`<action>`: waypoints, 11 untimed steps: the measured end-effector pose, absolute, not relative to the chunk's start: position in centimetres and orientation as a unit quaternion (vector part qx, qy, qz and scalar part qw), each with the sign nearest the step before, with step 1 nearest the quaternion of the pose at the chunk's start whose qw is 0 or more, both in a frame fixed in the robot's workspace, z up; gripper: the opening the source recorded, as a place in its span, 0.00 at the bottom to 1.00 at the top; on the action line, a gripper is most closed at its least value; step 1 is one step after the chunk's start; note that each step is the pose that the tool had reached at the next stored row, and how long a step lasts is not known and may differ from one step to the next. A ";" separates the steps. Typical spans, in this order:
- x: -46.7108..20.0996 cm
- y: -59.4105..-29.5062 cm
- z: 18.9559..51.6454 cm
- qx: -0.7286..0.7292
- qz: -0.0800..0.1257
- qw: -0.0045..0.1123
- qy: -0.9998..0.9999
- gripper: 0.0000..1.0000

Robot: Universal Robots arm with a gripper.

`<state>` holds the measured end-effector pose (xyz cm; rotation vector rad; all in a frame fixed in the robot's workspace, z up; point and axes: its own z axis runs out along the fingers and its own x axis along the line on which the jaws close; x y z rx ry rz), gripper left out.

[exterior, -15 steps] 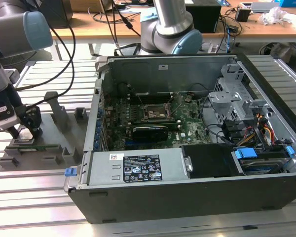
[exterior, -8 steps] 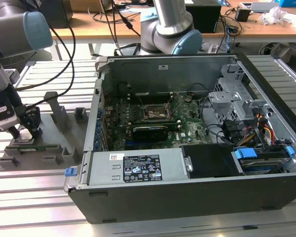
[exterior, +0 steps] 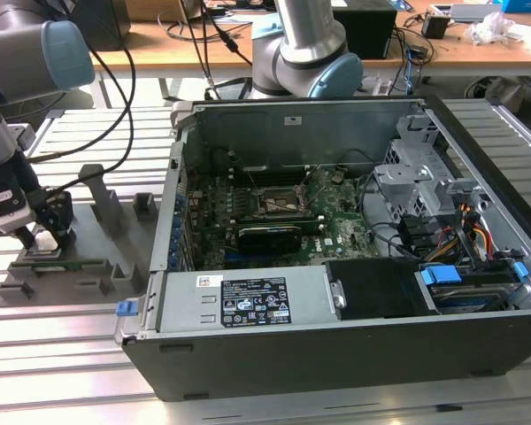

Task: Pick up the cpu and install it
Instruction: 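Pick up the cpu and move it towards the insertion slot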

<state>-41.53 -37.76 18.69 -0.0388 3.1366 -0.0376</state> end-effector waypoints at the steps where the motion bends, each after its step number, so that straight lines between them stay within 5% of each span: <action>1: -41.5 -37.8 18.7 -0.012 -0.012 0.002 1.000 0.55; 11: -41.5 -37.8 19.6 -0.012 -0.012 0.002 1.000 0.55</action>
